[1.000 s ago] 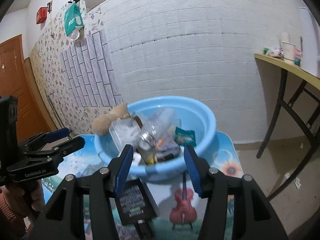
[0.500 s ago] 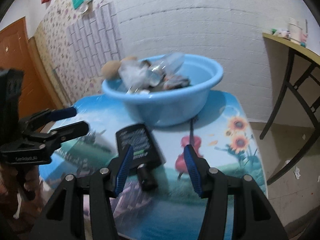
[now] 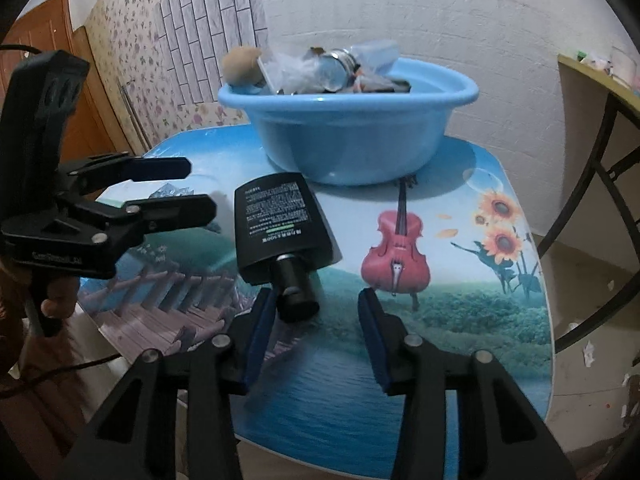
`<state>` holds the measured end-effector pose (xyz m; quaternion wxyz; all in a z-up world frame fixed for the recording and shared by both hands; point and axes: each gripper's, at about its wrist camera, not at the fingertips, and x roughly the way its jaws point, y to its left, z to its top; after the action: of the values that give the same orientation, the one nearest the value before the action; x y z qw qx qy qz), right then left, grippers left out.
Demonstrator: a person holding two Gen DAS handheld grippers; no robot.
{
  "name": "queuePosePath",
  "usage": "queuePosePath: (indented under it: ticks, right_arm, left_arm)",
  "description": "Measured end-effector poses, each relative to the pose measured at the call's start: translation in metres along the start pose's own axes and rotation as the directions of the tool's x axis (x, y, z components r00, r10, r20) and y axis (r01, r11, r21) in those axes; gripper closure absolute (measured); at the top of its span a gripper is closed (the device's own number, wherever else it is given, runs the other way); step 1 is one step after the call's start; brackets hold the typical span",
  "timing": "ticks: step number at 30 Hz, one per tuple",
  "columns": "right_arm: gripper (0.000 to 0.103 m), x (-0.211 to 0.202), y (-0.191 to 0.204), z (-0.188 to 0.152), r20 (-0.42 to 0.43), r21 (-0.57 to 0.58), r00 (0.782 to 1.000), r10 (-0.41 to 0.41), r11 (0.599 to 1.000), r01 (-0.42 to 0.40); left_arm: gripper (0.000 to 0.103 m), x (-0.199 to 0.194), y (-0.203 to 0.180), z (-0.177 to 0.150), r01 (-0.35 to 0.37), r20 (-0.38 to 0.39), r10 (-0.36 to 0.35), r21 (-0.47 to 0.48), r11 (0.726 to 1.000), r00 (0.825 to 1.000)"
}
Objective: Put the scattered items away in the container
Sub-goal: 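Move both grippers to the black bottle lying on the table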
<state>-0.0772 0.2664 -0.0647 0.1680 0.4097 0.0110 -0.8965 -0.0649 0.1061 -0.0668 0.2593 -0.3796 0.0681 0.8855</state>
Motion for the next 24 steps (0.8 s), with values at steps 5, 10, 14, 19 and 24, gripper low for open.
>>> queuePosePath:
  ticks: [5, 10, 14, 19, 24]
  right_arm:
    - [0.061, 0.003, -0.012, 0.004, -0.007, 0.026, 0.999, -0.040, 0.999, 0.041]
    - [0.061, 0.008, -0.031, 0.006, -0.007, 0.089, 0.999, -0.052, 0.995, 0.053]
    - [0.068, 0.013, -0.040, 0.012, -0.015, 0.132, 0.998, -0.060, 0.989, 0.061]
    - [0.068, 0.016, -0.044, 0.020, -0.010, 0.165, 0.999, -0.033, 0.986, 0.034]
    - [0.068, 0.018, -0.042, 0.024, 0.004, 0.179, 0.999, 0.032, 0.983, -0.032]
  left_arm:
    - [0.025, 0.015, -0.002, 0.005, 0.013, -0.029, -0.012, 0.023, 1.000, 1.000]
    - [0.025, 0.028, -0.006, 0.007, 0.042, -0.061, -0.041, 0.026, 0.999, 0.997]
    - [0.021, 0.039, -0.011, 0.008, 0.045, -0.081, -0.041, 0.040, 0.998, 0.996]
    - [0.018, 0.049, -0.016, 0.013, 0.061, -0.097, -0.057, 0.039, 0.997, 0.994]
    - [0.015, 0.055, -0.021, 0.016, 0.080, -0.108, -0.074, 0.052, 0.995, 0.991]
